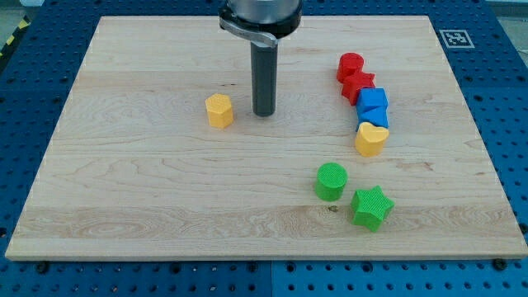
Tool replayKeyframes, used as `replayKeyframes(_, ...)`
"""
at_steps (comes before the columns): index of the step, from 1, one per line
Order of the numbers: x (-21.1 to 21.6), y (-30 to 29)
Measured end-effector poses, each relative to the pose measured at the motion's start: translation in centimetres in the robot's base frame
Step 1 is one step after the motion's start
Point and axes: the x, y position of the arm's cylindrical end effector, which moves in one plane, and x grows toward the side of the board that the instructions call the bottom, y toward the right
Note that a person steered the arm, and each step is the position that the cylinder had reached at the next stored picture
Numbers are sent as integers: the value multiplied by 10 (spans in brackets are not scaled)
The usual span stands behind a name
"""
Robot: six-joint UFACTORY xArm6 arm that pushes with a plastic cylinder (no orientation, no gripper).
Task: Move the yellow hexagon towards the center left
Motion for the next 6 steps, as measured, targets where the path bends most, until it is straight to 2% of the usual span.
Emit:
replayKeyframes(2, 12, -109)
replayKeyframes(3, 11, -84)
replayKeyframes(4, 33, -55)
replayKeyframes(5, 64, -54)
replayKeyframes(6, 61, -77)
